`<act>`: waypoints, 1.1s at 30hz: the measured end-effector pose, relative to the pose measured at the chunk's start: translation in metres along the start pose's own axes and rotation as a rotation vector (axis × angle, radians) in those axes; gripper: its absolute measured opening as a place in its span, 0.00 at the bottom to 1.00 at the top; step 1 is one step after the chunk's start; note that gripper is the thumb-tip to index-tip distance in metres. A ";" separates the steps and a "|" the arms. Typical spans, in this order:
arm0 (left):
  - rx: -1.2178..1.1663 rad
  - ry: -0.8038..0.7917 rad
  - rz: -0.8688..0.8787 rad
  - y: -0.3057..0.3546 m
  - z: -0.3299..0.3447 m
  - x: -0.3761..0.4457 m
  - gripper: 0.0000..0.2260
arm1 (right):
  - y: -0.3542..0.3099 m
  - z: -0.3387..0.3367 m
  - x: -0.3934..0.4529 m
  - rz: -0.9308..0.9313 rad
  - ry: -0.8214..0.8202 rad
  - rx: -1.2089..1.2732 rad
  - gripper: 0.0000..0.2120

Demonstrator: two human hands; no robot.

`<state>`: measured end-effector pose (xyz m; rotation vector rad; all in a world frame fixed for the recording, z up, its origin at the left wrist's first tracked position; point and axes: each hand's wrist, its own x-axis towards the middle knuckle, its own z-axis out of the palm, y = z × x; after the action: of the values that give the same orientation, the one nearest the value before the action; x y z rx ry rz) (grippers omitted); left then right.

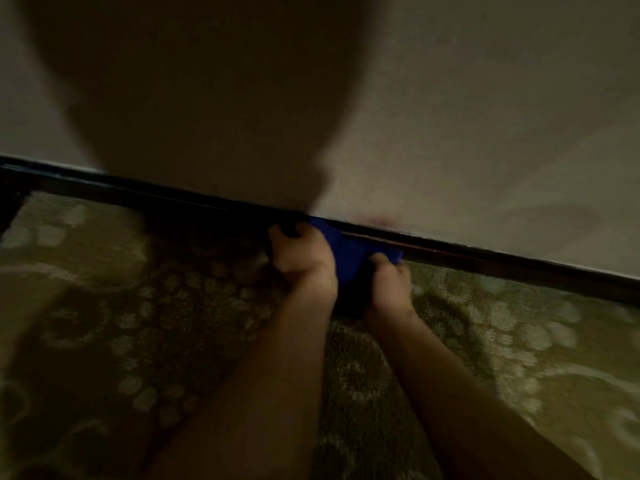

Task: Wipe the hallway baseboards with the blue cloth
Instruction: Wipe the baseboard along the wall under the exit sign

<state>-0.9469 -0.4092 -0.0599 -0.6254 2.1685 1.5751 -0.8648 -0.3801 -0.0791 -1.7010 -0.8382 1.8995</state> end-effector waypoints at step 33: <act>0.047 -0.327 -0.096 0.004 -0.107 0.130 0.21 | 0.078 0.117 0.005 -0.199 -0.254 -0.381 0.26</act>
<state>-1.0618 -0.5268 -0.0968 -0.4170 1.8993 1.4567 -0.9763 -0.4485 -0.1311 -1.5207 -1.4910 1.9311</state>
